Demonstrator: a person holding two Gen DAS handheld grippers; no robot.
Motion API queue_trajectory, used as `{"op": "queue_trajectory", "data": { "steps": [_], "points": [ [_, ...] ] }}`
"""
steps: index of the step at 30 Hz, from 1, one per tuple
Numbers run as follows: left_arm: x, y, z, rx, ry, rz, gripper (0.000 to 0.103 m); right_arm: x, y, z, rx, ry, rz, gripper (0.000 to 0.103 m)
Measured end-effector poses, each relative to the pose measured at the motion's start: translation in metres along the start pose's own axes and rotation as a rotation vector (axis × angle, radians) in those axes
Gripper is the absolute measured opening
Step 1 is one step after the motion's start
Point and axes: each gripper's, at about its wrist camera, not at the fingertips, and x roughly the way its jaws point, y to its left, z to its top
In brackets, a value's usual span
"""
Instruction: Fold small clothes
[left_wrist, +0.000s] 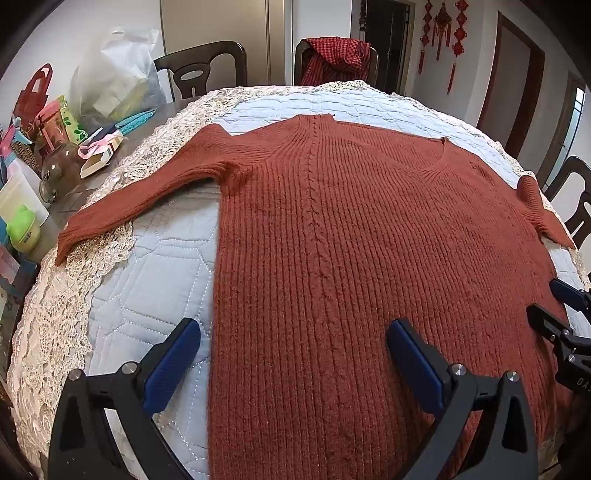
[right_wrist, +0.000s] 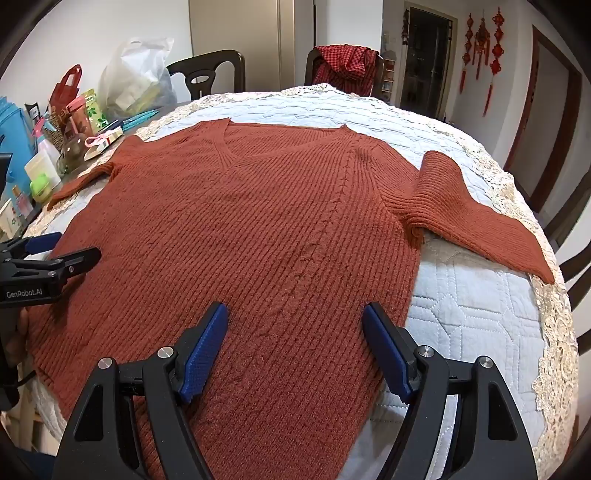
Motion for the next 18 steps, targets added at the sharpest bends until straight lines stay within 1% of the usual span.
{"op": "queue_trajectory", "data": {
  "steps": [18],
  "points": [
    [-0.0005,0.0005,0.0011,-0.001,-0.003,0.002,0.103,-0.0002,-0.0001,-0.0004,0.000,-0.001,-0.001,0.076]
  ]
}}
